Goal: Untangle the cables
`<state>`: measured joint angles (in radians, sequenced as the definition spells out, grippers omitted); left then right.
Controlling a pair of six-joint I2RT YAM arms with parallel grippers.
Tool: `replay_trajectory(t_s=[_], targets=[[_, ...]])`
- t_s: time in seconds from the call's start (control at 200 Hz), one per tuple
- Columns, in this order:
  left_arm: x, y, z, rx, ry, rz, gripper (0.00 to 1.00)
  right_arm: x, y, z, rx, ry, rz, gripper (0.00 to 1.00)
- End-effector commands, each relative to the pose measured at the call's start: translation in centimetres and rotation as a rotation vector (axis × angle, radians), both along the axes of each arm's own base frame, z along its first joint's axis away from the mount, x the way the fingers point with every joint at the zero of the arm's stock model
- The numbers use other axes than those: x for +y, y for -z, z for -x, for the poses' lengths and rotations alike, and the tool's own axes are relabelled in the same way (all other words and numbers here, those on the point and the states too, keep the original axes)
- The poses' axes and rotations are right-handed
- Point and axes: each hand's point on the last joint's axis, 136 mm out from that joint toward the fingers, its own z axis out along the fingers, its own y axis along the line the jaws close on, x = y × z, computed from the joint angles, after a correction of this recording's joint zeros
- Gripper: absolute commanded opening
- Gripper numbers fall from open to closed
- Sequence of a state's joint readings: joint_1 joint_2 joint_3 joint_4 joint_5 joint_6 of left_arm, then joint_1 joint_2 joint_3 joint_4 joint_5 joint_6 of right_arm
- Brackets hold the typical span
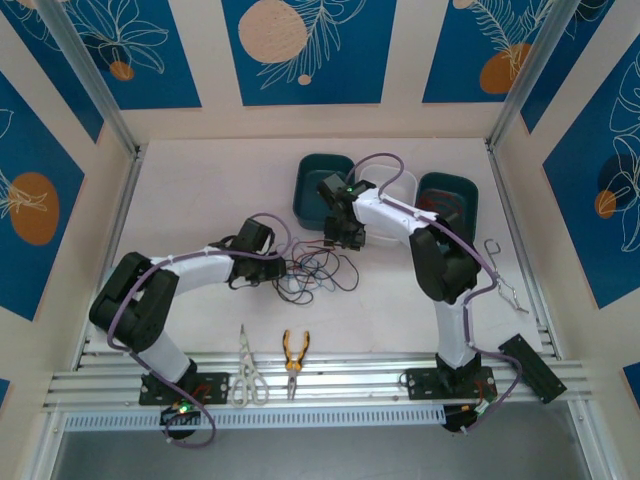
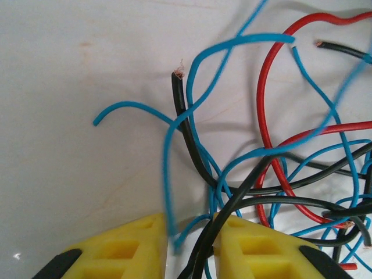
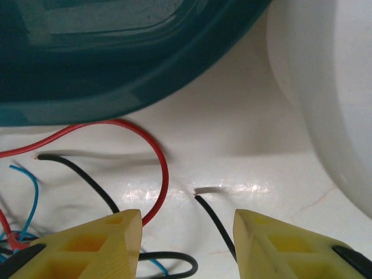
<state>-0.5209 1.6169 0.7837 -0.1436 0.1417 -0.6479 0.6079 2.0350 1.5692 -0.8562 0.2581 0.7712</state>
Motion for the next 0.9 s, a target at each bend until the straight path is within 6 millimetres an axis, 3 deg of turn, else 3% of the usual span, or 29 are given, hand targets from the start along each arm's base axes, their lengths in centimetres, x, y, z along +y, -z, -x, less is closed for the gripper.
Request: replay_trajectory(t_s=[0.0,0.535,0.895], targets=[[1.1,-0.1,0.4,0.0,-0.009,-0.03,0.27,1.1,0.3,-0.1,0.023,0.013,-0.031,0.45],[0.5,-0.4,-0.1,-0.008,0.006,-0.01,0.28,3.7,1.7,-0.4,0.06,-0.045,-0.081,0.42],[0.7,-0.3,0.3,-0.005,0.004,-0.015,0.28,2.3,2.0,0.2,0.068,0.004,-0.037,0.37]])
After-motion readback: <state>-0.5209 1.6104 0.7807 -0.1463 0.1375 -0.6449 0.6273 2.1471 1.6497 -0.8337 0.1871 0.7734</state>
